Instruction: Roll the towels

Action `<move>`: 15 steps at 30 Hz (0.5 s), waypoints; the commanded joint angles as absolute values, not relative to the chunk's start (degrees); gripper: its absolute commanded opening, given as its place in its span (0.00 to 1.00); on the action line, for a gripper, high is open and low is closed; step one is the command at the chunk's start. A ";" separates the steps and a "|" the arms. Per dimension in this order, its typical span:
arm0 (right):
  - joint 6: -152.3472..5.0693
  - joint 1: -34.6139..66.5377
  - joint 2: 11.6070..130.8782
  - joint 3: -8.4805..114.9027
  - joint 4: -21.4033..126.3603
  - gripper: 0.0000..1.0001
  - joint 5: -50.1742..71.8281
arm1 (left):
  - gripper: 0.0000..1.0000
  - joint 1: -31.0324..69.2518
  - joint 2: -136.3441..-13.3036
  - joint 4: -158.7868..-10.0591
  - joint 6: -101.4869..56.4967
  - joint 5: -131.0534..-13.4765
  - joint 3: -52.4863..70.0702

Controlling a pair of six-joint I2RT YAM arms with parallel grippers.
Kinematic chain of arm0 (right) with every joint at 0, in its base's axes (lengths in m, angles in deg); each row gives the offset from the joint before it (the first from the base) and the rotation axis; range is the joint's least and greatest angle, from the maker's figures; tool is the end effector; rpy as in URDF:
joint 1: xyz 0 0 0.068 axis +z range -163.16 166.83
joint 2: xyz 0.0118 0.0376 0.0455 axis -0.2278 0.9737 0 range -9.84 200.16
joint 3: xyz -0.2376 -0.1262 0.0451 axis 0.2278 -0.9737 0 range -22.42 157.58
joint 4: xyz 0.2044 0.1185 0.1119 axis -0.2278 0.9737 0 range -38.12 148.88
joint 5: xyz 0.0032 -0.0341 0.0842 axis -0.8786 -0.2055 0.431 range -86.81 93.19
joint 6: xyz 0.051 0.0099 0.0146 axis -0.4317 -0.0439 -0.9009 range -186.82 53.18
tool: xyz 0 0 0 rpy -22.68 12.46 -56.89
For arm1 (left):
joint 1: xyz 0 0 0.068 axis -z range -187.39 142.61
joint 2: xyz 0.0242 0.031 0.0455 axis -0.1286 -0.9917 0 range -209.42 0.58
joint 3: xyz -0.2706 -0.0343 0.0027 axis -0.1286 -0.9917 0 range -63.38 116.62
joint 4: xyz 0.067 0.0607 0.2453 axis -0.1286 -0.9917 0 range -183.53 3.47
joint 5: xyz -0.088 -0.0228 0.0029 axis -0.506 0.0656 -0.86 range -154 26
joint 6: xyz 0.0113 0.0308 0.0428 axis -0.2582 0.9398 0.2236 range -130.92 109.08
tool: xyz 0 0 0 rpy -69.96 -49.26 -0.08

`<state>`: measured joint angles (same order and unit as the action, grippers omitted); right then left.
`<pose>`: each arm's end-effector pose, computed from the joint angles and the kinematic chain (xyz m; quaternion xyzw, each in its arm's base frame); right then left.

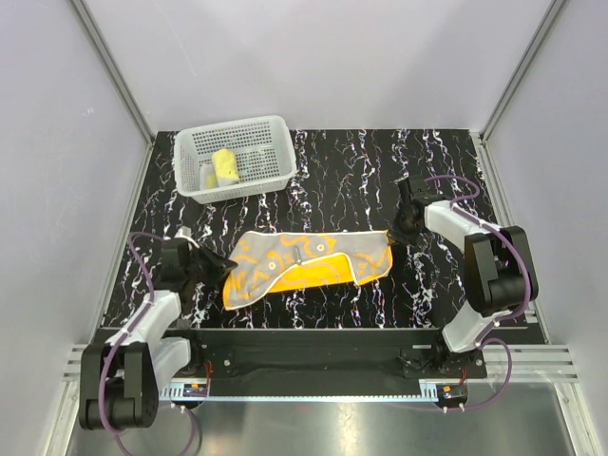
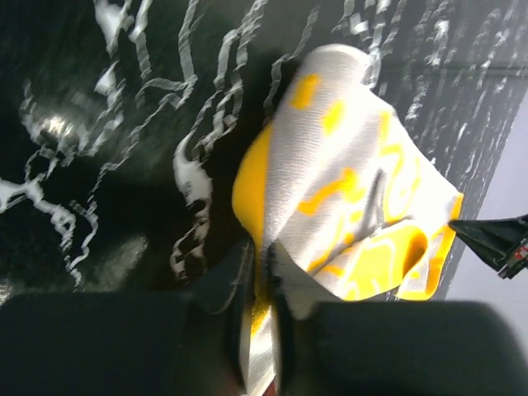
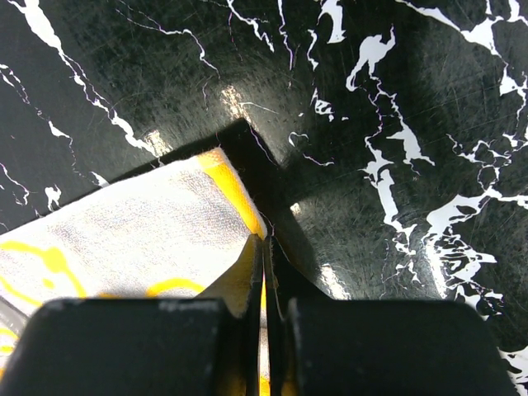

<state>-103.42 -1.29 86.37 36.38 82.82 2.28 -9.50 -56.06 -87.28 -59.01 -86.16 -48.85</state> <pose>0.3133 0.0654 0.1729 0.2117 0.9591 0.0700 0.1745 0.1756 -0.0070 0.1414 -0.3121 0.8471 -0.3154 0.2924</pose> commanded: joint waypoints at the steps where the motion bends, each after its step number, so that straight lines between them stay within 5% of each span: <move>1: -102.68 -1.65 85.35 36.29 82.56 0.00 1.78 | 0.10 -9.32 -53.91 -86.34 -55.67 -85.55 -40.73; 8: -102.60 -1.65 85.35 35.32 81.33 0.00 3.01 | 0.12 -7.66 -50.66 -102.76 -45.29 -72.02 -31.65; 11: -102.86 -1.56 86.14 34.80 80.45 0.00 5.29 | 0.66 -5.73 -50.39 -104.89 -45.19 -64.47 -31.82; 12: -102.95 -1.56 86.31 34.45 79.84 0.00 6.08 | 0.99 -5.02 -51.26 -106.46 -45.71 -61.66 -31.82; 15: -102.77 -1.56 87.02 34.00 79.74 0.00 6.96 | 0.99 -4.67 -55.29 -107.00 -46.33 -59.61 -32.09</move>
